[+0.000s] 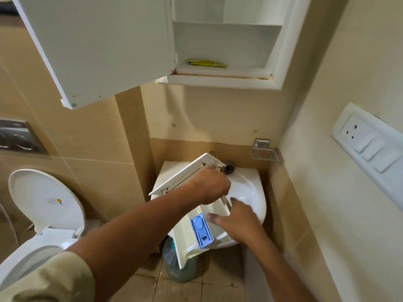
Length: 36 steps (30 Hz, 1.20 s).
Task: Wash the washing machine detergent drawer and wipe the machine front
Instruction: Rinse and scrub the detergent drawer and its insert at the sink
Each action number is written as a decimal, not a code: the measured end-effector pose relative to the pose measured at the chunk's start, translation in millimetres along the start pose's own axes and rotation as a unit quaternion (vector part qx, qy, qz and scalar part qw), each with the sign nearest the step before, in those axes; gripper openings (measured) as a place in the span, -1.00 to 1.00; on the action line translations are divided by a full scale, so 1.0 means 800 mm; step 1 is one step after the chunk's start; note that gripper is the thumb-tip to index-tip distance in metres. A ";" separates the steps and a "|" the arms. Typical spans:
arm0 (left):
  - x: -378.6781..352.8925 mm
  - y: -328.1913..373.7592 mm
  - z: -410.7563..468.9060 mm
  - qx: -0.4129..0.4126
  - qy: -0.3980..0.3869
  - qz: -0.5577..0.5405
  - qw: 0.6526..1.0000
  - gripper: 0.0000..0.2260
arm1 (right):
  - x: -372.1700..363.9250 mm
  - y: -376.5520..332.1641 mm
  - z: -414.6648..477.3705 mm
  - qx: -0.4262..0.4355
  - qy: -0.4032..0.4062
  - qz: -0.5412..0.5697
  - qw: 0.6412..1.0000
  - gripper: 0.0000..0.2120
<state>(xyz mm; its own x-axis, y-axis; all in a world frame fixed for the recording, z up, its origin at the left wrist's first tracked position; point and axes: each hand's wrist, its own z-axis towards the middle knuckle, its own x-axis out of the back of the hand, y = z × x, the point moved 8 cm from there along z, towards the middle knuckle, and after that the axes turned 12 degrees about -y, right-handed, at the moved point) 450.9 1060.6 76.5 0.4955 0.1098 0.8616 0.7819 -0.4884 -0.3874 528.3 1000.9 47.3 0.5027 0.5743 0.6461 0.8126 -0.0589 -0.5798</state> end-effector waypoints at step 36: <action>-0.214 -0.017 -0.053 0.360 0.005 -0.734 0.576 -0.92 | -0.045 0.125 0.099 -0.074 -0.018 0.321 0.944 -0.71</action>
<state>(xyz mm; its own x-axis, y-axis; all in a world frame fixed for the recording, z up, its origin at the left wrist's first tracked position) 339.2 1011.8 -51.6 -0.8983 -0.0595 0.4353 0.3124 0.6102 0.7280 568.3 1038.8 -73.4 0.8971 0.4094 0.1665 0.3781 -0.5161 -0.7686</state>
